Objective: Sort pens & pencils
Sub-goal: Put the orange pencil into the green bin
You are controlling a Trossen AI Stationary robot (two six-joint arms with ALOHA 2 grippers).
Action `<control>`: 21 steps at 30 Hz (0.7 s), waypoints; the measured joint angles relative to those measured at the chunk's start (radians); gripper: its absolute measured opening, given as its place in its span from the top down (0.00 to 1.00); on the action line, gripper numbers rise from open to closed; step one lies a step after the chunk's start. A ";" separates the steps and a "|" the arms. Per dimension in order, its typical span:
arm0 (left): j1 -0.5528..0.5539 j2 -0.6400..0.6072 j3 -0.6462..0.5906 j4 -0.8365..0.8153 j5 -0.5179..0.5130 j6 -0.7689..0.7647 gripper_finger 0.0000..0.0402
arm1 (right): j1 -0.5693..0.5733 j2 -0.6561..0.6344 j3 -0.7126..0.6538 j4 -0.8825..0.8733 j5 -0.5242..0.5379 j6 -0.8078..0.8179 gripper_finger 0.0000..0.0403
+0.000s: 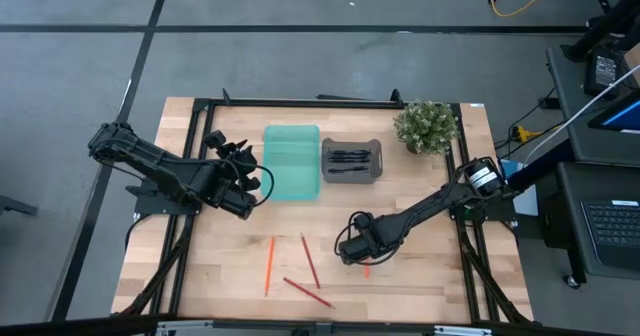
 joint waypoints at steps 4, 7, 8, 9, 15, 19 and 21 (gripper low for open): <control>0.000 0.000 0.000 0.000 0.000 0.000 0.79 | 0.000 0.001 -0.001 0.000 0.001 0.000 0.76; 0.000 0.000 0.000 0.000 0.000 0.000 0.79 | 0.000 0.001 -0.002 0.006 0.002 -0.002 0.82; 0.000 0.000 0.000 0.000 0.000 0.000 0.79 | 0.000 0.001 -0.002 0.009 0.003 -0.002 0.84; 0.000 0.000 0.000 0.000 0.000 0.000 0.79 | 0.000 0.001 -0.002 0.011 0.003 -0.003 0.85; 0.000 0.000 0.000 0.000 -0.010 0.000 0.79 | 0.000 0.001 -0.002 0.016 0.004 -0.015 0.95; 0.000 0.000 0.000 0.000 -0.013 0.000 0.79 | 0.000 0.001 -0.002 0.014 0.004 -0.023 0.97; 0.000 0.000 0.000 0.000 -0.014 0.000 0.79 | 0.000 0.001 -0.002 0.014 0.004 -0.027 0.96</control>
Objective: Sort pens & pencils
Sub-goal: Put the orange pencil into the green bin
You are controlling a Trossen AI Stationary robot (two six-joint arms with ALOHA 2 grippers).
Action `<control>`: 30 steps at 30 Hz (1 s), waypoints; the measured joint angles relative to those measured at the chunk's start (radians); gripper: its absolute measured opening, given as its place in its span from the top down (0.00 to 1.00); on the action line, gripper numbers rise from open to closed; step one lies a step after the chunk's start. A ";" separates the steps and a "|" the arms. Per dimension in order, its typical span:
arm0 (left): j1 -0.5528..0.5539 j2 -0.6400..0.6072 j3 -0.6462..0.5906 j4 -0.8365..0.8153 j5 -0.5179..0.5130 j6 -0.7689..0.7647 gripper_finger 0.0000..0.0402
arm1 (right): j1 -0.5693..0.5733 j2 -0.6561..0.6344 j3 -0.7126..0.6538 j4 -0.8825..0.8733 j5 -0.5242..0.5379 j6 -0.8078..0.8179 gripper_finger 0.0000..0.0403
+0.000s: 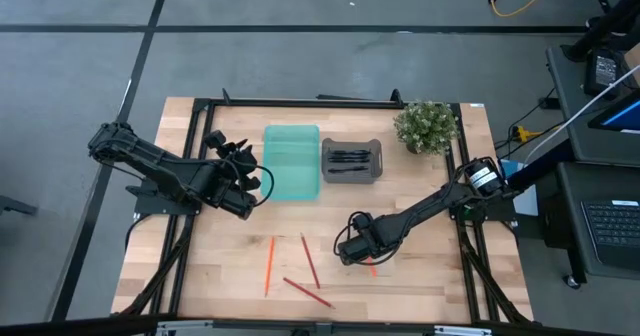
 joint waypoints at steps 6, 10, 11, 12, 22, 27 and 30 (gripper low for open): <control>0.000 0.000 0.000 0.000 -0.001 0.000 0.79 | 0.000 0.001 0.007 -0.007 0.000 -0.022 0.97; 0.000 0.000 0.000 0.000 -0.001 0.000 0.79 | 0.000 0.005 0.030 -0.024 0.004 -0.029 0.97; 0.000 0.000 0.000 0.000 -0.001 0.000 0.79 | 0.000 0.006 0.036 -0.031 0.004 -0.031 0.97; 0.000 0.000 0.000 0.000 -0.001 0.000 0.79 | 0.000 0.006 0.044 -0.039 0.005 -0.037 0.97; 0.000 0.000 0.000 0.000 -0.001 0.000 0.79 | -0.002 0.014 0.133 -0.073 0.044 -0.100 0.99; 0.000 0.000 0.000 0.000 -0.001 0.000 0.79 | 0.000 0.012 0.166 -0.088 0.040 -0.136 0.99; 0.000 0.000 0.000 0.000 -0.001 0.000 0.79 | 0.000 0.011 0.167 -0.093 0.039 -0.153 1.00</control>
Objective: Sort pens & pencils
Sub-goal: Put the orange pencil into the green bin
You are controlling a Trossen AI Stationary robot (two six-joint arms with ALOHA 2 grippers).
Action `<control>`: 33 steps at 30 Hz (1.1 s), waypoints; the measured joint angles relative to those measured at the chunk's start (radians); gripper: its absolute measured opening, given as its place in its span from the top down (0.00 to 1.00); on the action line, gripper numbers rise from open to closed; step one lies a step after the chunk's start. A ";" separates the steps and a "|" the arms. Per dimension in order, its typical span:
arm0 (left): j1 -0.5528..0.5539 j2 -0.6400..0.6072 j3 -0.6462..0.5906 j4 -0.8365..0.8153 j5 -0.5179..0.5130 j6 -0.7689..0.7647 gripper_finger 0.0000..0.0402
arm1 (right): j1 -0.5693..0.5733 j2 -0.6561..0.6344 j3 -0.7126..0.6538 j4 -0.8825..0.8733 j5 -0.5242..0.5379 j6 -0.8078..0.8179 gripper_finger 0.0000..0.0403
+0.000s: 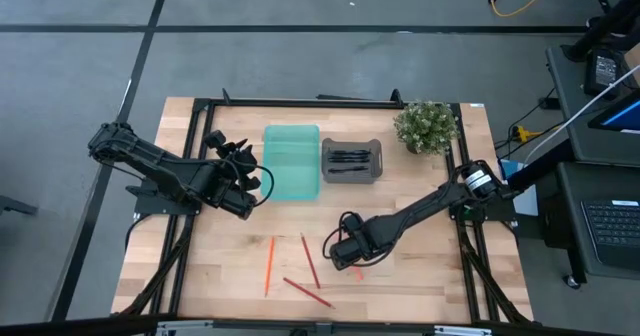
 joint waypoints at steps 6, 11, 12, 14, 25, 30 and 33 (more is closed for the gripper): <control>0.000 0.000 0.000 0.000 0.000 0.000 0.79 | 0.001 0.000 0.000 -0.007 0.013 -0.004 0.98; 0.000 0.000 0.000 0.000 0.000 0.000 0.79 | 0.002 -0.001 0.001 0.037 0.046 -0.005 0.90; 0.000 0.000 0.000 0.000 0.000 0.000 0.79 | 0.002 -0.002 0.001 0.049 0.048 -0.005 0.88; 0.000 0.000 0.000 0.000 0.000 0.000 0.79 | 0.004 -0.002 0.001 0.085 0.066 -0.005 0.83; -0.001 0.000 0.000 0.000 0.029 0.000 0.79 | 0.037 0.079 0.002 0.231 0.074 0.047 0.69; -0.001 0.000 0.000 0.000 0.029 0.000 0.79 | 0.045 0.127 0.008 0.258 0.043 0.060 0.70; -0.001 0.000 0.000 0.001 0.030 0.000 0.79 | 0.046 0.133 0.008 0.270 0.045 0.060 0.70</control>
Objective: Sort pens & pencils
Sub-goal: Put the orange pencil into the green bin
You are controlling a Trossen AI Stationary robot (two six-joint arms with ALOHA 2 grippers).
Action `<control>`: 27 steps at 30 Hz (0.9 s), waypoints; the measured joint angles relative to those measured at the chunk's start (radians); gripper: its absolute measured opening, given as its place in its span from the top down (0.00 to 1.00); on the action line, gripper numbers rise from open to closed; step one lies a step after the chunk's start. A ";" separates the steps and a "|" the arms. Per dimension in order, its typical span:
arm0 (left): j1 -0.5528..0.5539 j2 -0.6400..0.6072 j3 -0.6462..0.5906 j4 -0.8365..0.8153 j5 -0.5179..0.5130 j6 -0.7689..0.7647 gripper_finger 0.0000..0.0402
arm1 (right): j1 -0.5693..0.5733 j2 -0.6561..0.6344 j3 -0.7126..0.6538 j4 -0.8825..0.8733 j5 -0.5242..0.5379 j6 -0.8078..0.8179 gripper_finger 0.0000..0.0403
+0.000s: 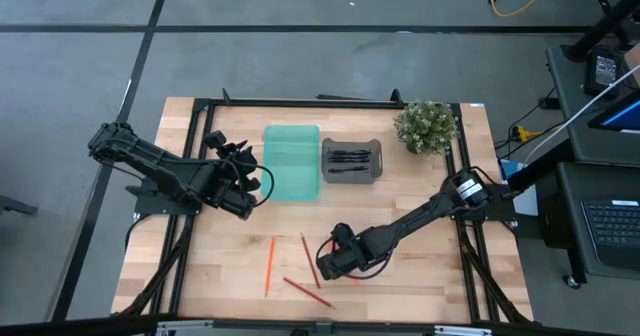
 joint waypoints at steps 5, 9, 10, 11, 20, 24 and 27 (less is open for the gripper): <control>0.000 0.000 0.000 0.002 0.000 0.000 0.79 | 0.000 0.002 0.002 0.005 -0.009 0.003 0.70; 0.000 0.000 0.000 0.002 0.001 0.000 0.79 | 0.000 0.003 0.002 0.006 -0.012 0.011 0.73; 0.000 0.000 0.000 0.002 0.001 0.000 0.79 | 0.000 0.003 0.002 0.006 -0.015 0.011 0.74; 0.000 0.000 0.000 0.002 0.001 0.000 0.79 | 0.000 0.004 0.002 0.006 -0.017 0.012 0.75; 0.000 0.000 0.000 0.002 0.001 0.000 0.79 | 0.000 0.004 0.004 -0.043 -0.049 0.019 0.77; 0.000 0.000 0.000 0.002 0.001 0.000 0.79 | 0.000 0.004 0.005 -0.056 -0.054 0.019 0.77; 0.000 0.000 0.000 0.002 0.001 0.000 0.79 | 0.000 0.004 0.006 -0.070 -0.070 0.025 0.77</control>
